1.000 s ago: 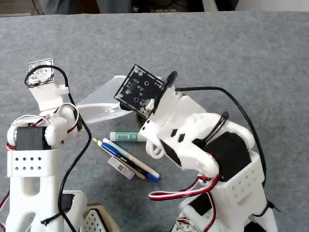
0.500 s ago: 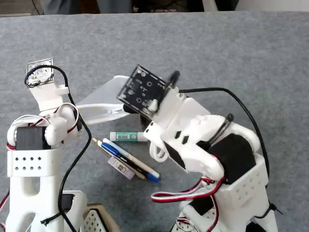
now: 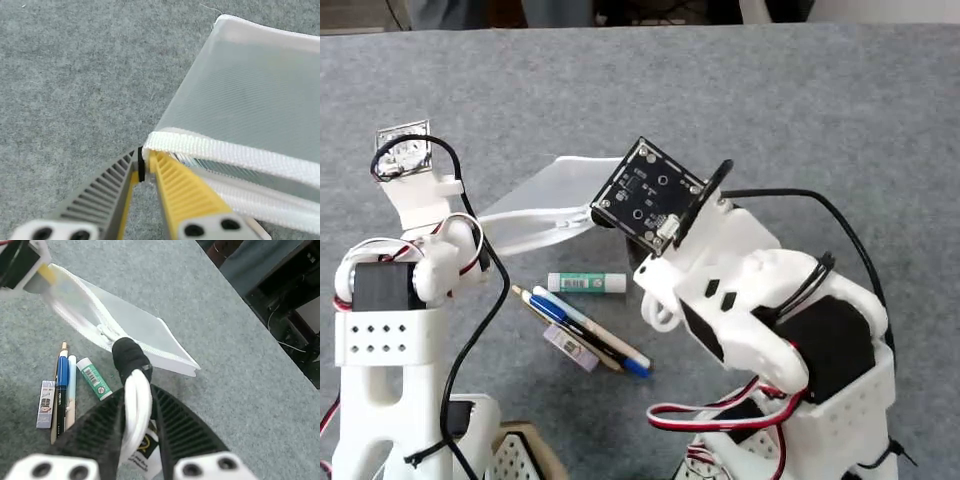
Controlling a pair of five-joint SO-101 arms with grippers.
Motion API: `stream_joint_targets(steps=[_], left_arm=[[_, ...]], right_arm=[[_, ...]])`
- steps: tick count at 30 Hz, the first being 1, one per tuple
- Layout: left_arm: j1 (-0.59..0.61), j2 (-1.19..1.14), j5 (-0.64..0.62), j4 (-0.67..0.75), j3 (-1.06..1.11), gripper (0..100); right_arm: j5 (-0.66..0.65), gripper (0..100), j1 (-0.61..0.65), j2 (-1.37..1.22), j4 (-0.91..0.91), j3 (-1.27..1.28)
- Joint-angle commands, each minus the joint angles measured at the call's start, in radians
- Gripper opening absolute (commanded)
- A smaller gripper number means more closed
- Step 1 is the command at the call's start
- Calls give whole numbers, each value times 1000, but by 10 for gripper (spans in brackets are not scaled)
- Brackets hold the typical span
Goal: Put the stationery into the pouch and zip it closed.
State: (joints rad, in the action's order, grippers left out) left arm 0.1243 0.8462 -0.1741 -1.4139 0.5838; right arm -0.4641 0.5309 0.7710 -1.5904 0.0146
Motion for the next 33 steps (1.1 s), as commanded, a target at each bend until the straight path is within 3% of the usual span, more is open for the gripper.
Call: stream_joint_targets(steps=[1, 5, 11, 14, 23, 33], left_arm=[[4, 5, -8, 12, -12, 28], [4, 5, -6, 15, -12, 28], [2, 5, -2, 18, -18, 28], [2, 5, -2, 18, -35, 28], [2, 3, -2, 15, -53, 28], [2, 3, -2, 11, -45, 28]], right_arm=[[2, 15, -15, 30, 3, -36], [-3, 44, 46, 33, -12, 22], [-5, 339, 218, 28, -80, 51], [-5, 431, 250, 28, -115, 48], [2, 445, 287, 90, -176, 56], [-5, 445, 249, 159, -143, 266]])
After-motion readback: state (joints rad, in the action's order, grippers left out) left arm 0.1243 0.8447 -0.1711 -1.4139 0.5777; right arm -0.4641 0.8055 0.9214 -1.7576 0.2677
